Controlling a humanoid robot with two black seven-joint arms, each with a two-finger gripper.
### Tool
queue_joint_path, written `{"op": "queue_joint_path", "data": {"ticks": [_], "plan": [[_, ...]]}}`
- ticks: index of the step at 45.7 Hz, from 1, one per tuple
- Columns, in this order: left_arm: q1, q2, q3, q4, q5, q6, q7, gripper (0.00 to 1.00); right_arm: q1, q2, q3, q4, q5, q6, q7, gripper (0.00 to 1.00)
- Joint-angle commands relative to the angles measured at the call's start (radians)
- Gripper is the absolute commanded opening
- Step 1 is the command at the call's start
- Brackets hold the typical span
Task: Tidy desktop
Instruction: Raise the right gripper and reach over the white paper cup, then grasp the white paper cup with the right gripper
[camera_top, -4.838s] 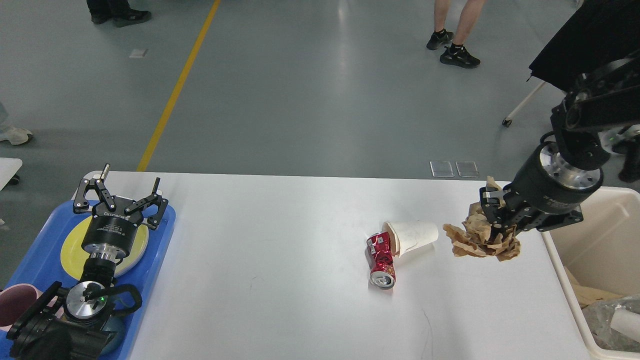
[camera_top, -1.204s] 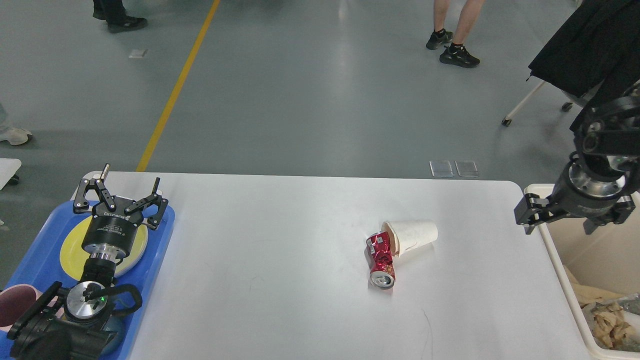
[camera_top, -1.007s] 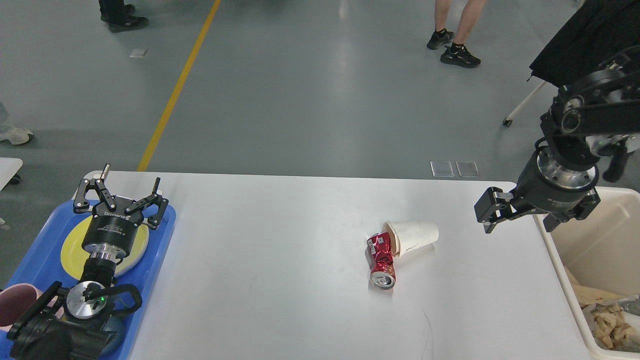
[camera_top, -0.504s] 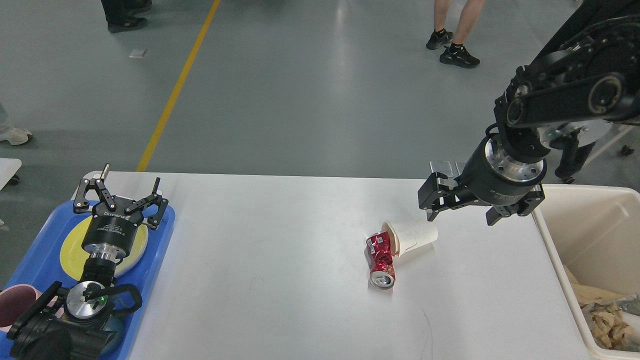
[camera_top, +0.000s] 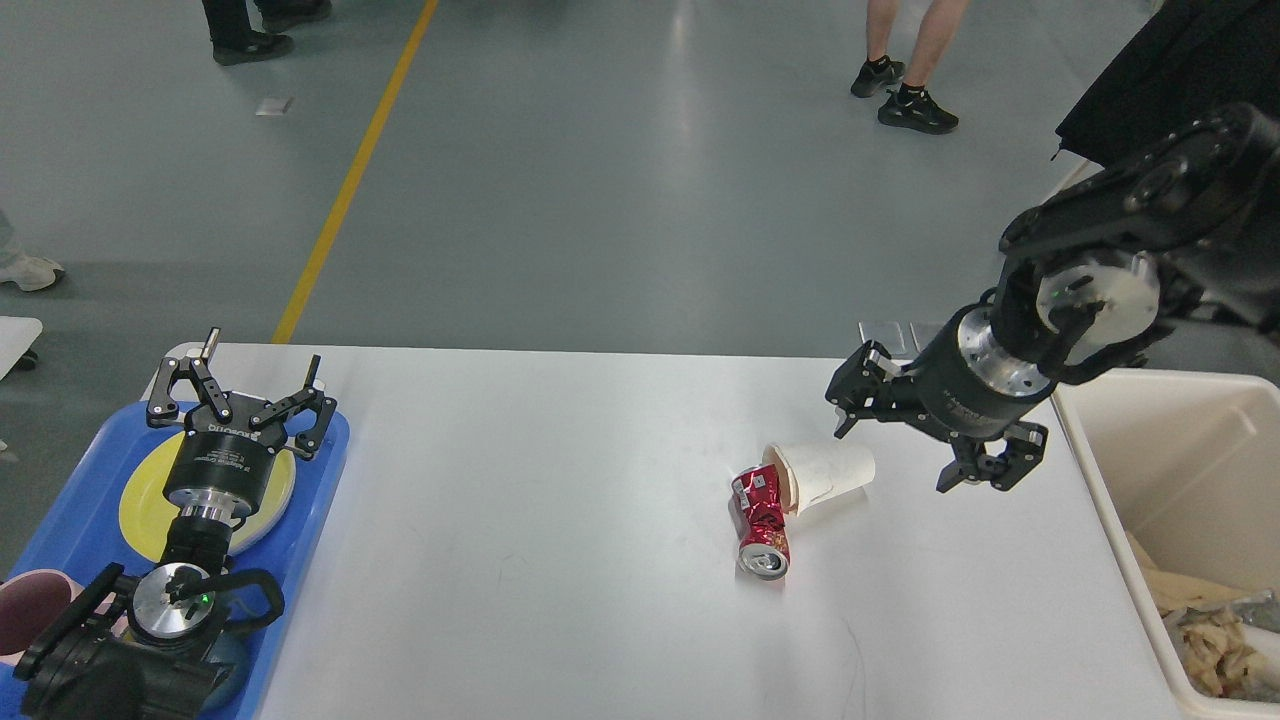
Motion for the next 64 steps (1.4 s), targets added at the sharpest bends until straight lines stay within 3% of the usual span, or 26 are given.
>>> {"op": "queue_joint_path", "data": {"ticks": [1,9,23,38,64], "plan": [[0.0,0.0,0.0,0.0,0.0,0.0,0.0,0.97,-0.135,-0.005,0.082,-0.096,0.071,-0.132,-0.026,1.0],[0.0,0.0,0.0,0.0,0.0,-0.002,0.0,0.97,-0.422,-0.005,0.251,-0.351,0.071,-0.302,-0.023,1.0],[0.0,0.0,0.0,-0.001,0.0,-0.002,0.0,0.97,-0.726,0.081,0.37,-0.748,0.018,-0.313,-0.029,1.0],[0.0,0.0,0.0,0.0,0.0,-0.002,0.0,0.97,-0.833,0.115,0.473,-0.828,-0.142,-0.313,-0.027,1.0],[0.0,0.0,0.0,-0.001,0.0,-0.002,0.0,0.97,-0.959,0.19,0.53,-1.04,-0.185,-0.314,-0.018,1.0]]}}
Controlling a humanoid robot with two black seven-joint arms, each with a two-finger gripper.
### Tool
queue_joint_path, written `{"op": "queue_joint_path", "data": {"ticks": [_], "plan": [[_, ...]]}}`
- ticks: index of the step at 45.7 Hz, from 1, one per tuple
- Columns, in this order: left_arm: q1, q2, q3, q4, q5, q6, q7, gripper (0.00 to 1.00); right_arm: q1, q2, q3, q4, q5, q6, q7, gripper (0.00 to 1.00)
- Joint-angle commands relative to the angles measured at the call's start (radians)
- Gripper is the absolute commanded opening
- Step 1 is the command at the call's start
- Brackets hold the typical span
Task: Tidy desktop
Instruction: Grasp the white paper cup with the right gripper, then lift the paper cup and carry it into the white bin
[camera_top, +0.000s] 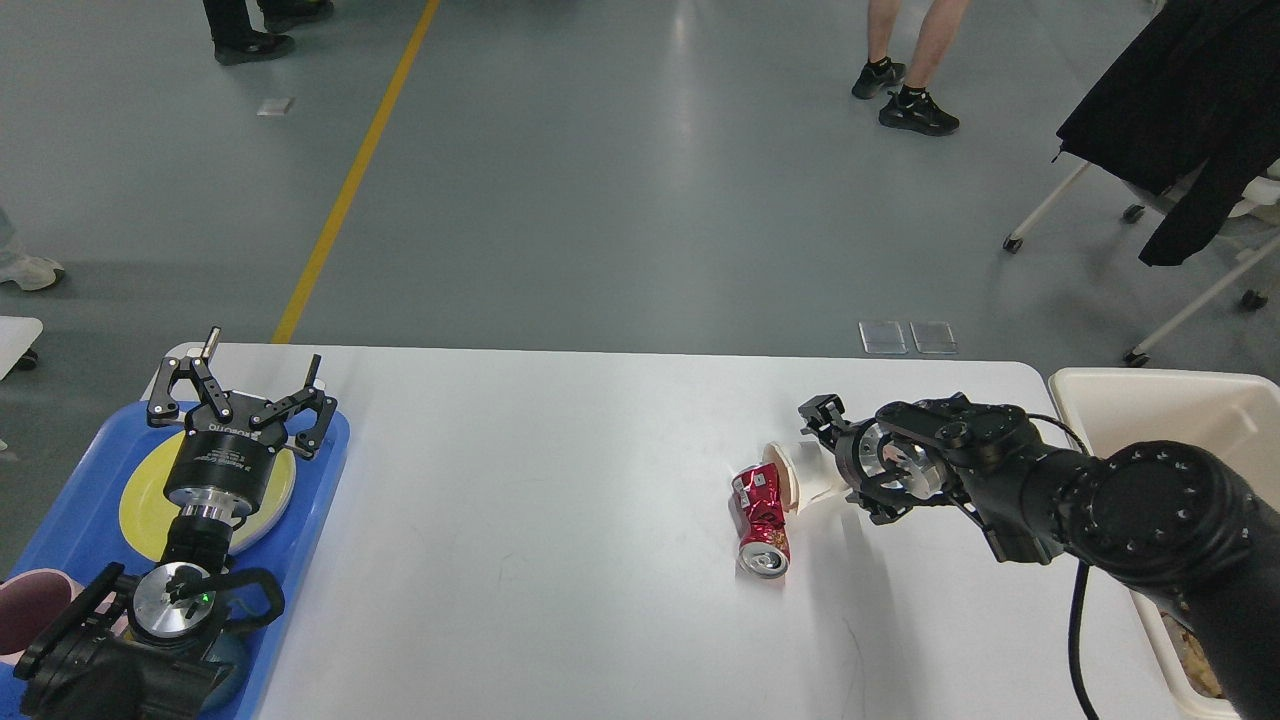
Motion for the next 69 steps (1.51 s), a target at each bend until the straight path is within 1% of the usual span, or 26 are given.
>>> {"op": "queue_joint_path", "data": {"ticks": [1,22,25,29,30,36,40,42,47,49,51,52,59,69], "plan": [[0.0,0.0,0.0,0.001,0.0,0.0,0.0,0.97,-0.019,0.017,0.002,-0.035,0.0,0.005,0.001,1.0],[0.0,0.0,0.0,0.001,0.0,0.0,0.0,0.97,-0.053,0.049,0.003,-0.078,-0.044,-0.001,0.004,1.0],[-0.002,0.0,0.0,-0.001,0.0,0.0,0.0,0.97,-0.053,0.048,0.003,-0.078,-0.044,-0.002,0.002,0.95],[0.0,0.0,0.0,0.001,0.0,0.0,0.0,0.97,-0.053,0.041,0.003,-0.076,-0.044,-0.002,0.001,0.84],[0.0,0.0,0.0,-0.001,0.0,0.0,0.0,0.97,-0.053,0.038,0.003,-0.076,-0.044,-0.002,0.001,0.79],[0.0,0.0,0.0,-0.001,0.0,0.0,0.0,0.97,-0.051,0.034,0.002,-0.075,-0.044,-0.002,-0.001,0.68],[0.0,0.0,0.0,0.001,0.0,0.0,0.0,0.97,-0.051,0.035,0.002,-0.073,-0.051,-0.002,-0.001,0.57],[0.0,0.0,0.0,0.001,0.0,0.0,0.0,0.97,-0.051,0.034,0.003,-0.07,-0.061,-0.002,-0.002,0.47],[0.0,0.0,0.0,0.001,0.0,0.0,0.0,0.97,-0.051,0.034,0.005,-0.059,-0.089,0.001,-0.006,0.17],[0.0,0.0,0.0,0.001,0.0,0.0,0.0,0.97,-0.05,0.031,0.005,-0.056,-0.092,0.002,-0.007,0.08],[0.0,0.0,0.0,-0.001,0.0,0.0,0.0,0.97,-0.044,0.022,0.005,-0.049,-0.092,0.004,-0.007,0.01],[0.0,0.0,0.0,0.001,0.0,0.0,0.0,0.97,-0.041,0.014,0.005,-0.041,-0.092,0.004,-0.009,0.0],[0.0,0.0,0.0,0.001,0.0,0.0,0.0,0.97,0.005,-0.049,0.019,0.033,-0.09,-0.001,-0.007,0.0],[0.0,0.0,0.0,0.001,0.0,0.0,0.0,0.97,0.038,-0.093,0.033,0.085,-0.09,-0.006,-0.009,0.0]]}}
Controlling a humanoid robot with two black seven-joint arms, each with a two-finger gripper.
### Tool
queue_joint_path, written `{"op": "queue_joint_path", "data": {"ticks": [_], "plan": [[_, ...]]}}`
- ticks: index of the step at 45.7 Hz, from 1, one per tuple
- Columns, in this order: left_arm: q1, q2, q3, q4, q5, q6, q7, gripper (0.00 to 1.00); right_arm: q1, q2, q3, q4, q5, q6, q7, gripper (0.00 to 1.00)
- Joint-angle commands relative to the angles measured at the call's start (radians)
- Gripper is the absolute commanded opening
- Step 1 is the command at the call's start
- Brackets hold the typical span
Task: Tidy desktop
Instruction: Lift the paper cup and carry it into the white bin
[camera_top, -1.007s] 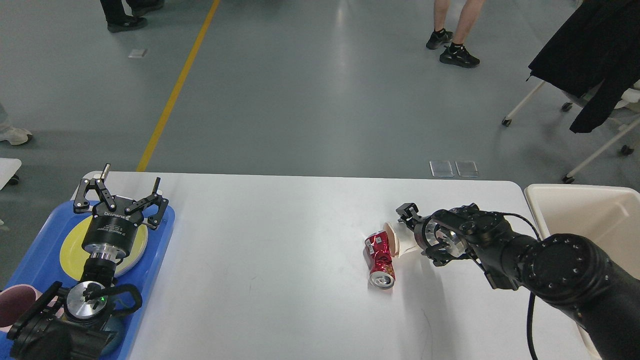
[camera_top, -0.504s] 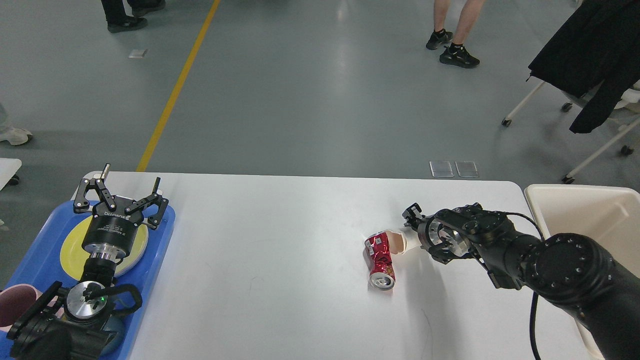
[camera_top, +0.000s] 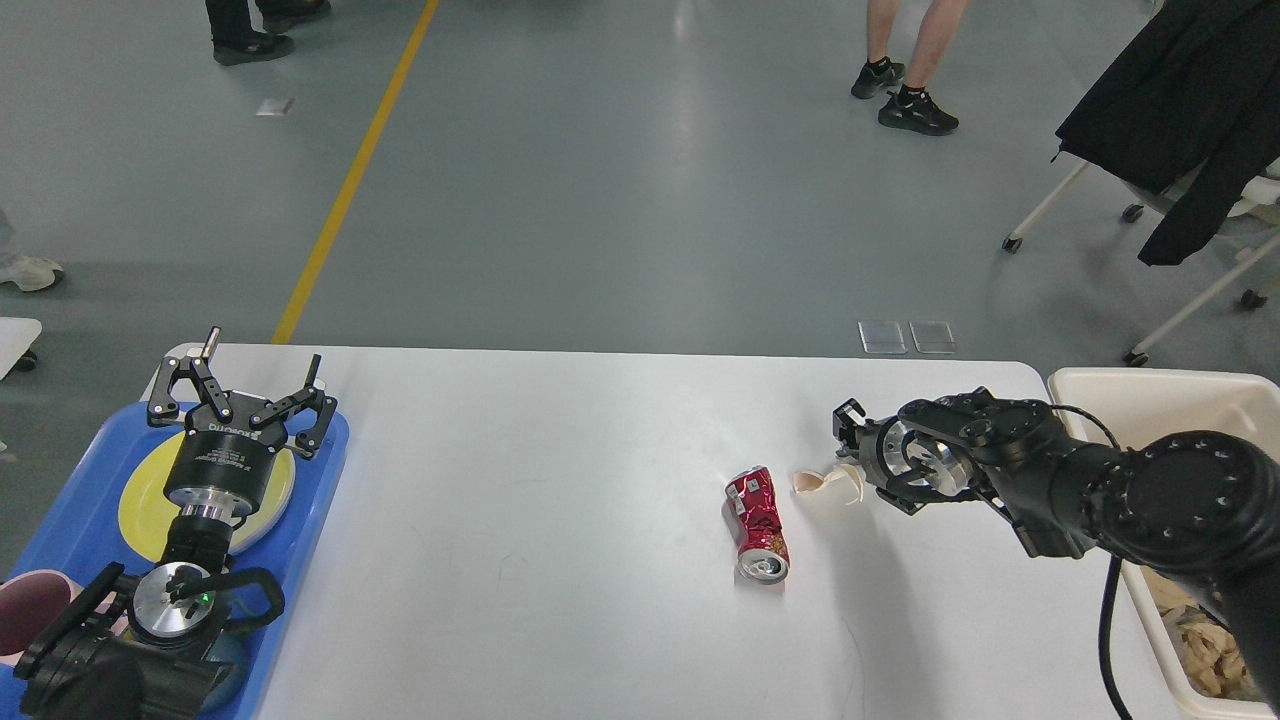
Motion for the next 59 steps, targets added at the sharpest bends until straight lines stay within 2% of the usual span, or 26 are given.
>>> {"op": "queue_joint_path", "data": {"ticks": [1,11,19,23,30,36,38,40,42,46,49,52,59], "plan": [[0.0,0.0,0.0,0.001,0.0,0.0,0.0,0.97,0.027,-0.029,0.002,0.045,0.001,-0.001,0.0,0.0],[0.0,0.0,0.0,-0.001,0.0,0.0,0.0,0.97,0.2,-0.173,-0.053,0.301,-0.024,0.017,-0.009,0.0],[-0.001,0.0,0.0,0.001,0.0,0.0,0.0,0.97,0.422,-0.233,-0.28,0.53,-0.044,0.074,-0.01,0.0],[-0.001,0.0,0.0,-0.001,0.0,0.0,0.0,0.97,0.563,-0.243,-0.406,0.629,-0.042,0.151,-0.004,0.0],[0.0,0.0,0.0,0.001,0.0,0.0,0.0,0.97,0.837,-0.228,-0.64,0.789,-0.061,0.351,0.002,0.0],[0.0,0.0,0.0,0.001,0.0,0.0,0.0,0.97,1.008,-0.222,-0.747,0.901,-0.142,0.502,0.02,0.0],[-0.001,0.0,0.0,0.001,0.0,0.0,0.0,0.97,1.048,-0.222,-0.77,0.938,-0.179,0.542,0.042,0.0],[0.0,0.0,0.0,0.001,0.0,0.0,0.0,0.97,1.08,-0.222,-0.799,0.978,-0.214,0.573,0.083,0.0],[0.0,0.0,0.0,0.001,0.0,0.0,0.0,0.97,1.11,-0.223,-0.831,1.022,-0.242,0.591,0.149,0.0],[0.0,0.0,0.0,0.001,0.0,0.0,0.0,0.97,1.18,-0.222,-0.912,1.108,-0.297,0.6,0.31,0.0],[0.0,0.001,0.0,0.001,0.0,0.0,0.0,0.97,1.211,-0.222,-0.955,1.145,-0.341,0.597,0.381,0.0],[0.0,0.001,0.0,0.001,0.0,0.0,0.0,0.97,1.225,-0.223,-0.98,1.154,-0.349,0.596,0.398,0.0],[0.0,0.0,0.0,0.001,0.0,0.0,0.0,0.97,1.229,-0.256,-0.997,1.148,-0.348,0.576,0.395,0.0]]}}
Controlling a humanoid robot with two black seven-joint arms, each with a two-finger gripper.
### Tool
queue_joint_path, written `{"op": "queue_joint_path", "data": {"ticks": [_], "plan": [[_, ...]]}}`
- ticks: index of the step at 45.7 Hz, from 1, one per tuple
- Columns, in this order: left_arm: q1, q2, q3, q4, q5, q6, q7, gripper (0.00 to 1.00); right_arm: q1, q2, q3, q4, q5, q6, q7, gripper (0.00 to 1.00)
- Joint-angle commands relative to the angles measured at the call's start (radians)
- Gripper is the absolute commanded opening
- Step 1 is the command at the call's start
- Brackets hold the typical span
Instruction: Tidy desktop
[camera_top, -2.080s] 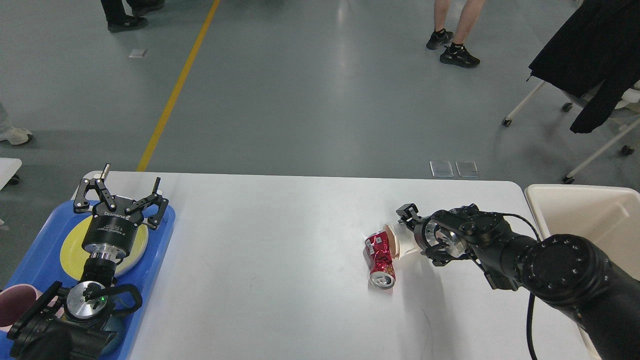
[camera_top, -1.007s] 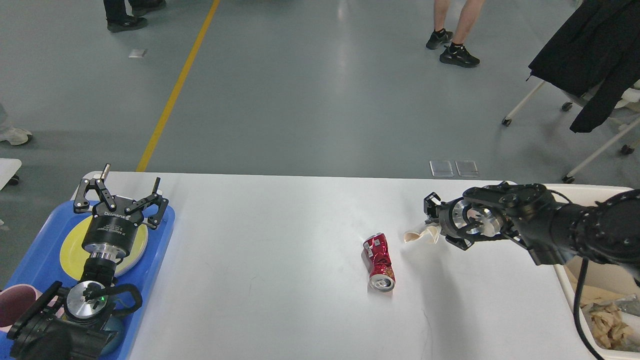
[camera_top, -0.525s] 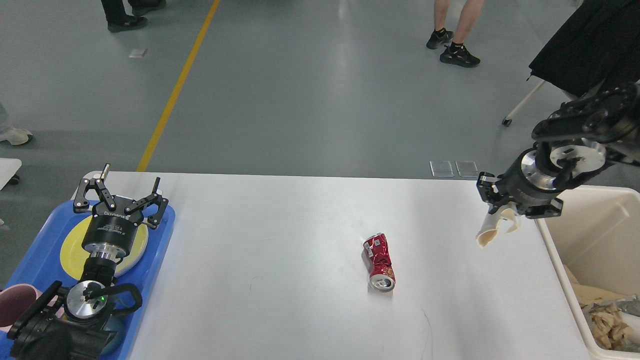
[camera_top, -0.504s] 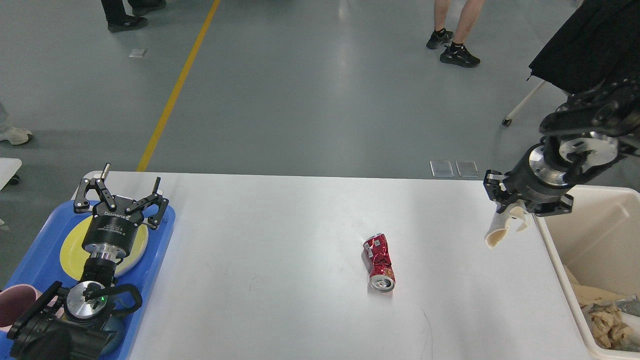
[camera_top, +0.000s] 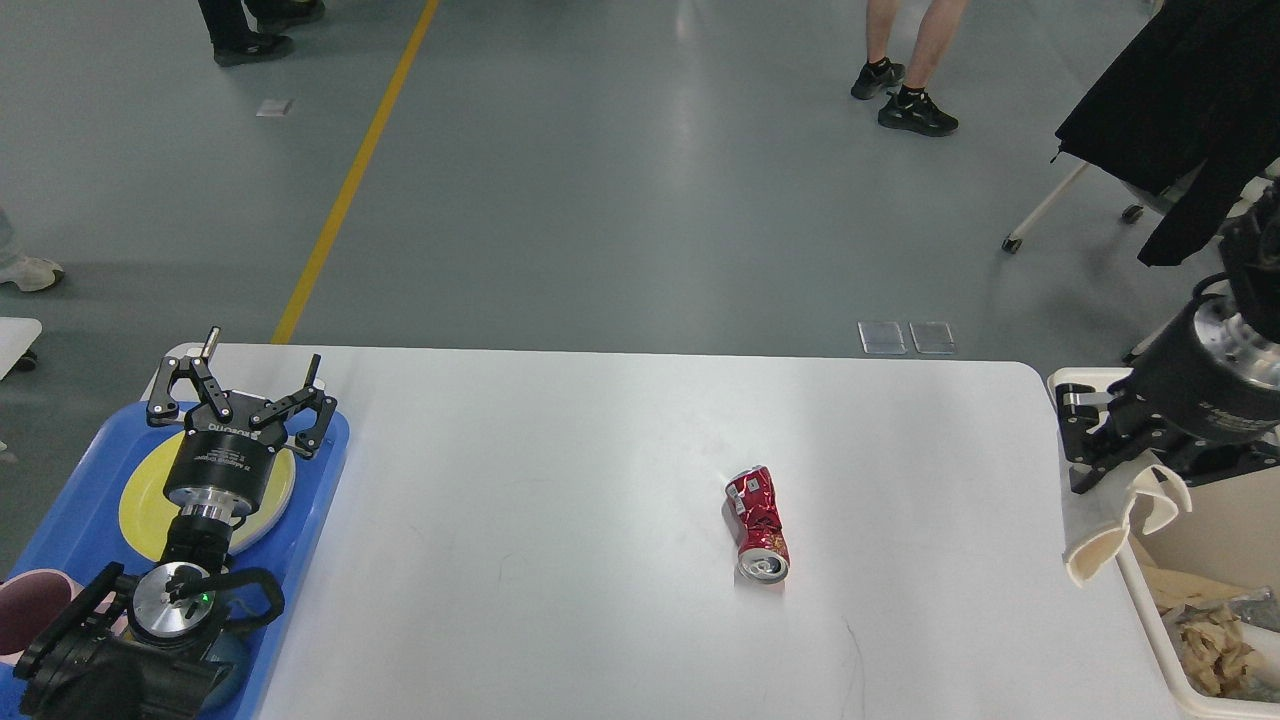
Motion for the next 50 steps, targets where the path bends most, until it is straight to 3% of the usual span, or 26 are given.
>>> {"op": "queue_joint_path", "data": {"ticks": [1,14,21,27,38,50], "plan": [[0.0,0.001,0.0,0.0,0.0,0.0,0.0,0.97,0.004,-0.036,-0.023,-0.005,-0.001,-0.02,0.003,0.0],[0.0,0.001,0.0,0.0,0.0,0.0,0.0,0.97,-0.122,-0.263,-0.125,-0.138,-0.075,-0.12,0.0,0.0],[0.0,-0.001,0.0,0.0,0.0,0.0,0.0,0.97,-0.269,-0.466,-0.07,-0.365,-0.156,-0.122,-0.032,0.0],[0.0,0.001,0.0,0.0,0.0,0.0,0.0,0.97,-0.568,-0.543,0.104,-0.609,-0.159,-0.123,-0.033,0.0],[0.0,-0.001,0.0,0.0,0.0,0.0,0.0,0.97,-1.154,-0.55,0.534,-1.049,-0.153,-0.178,-0.033,0.0],[0.0,-0.001,0.0,0.0,0.0,0.0,0.0,0.97,-1.528,-0.339,0.692,-1.355,-0.135,-0.391,-0.035,0.0]]}}
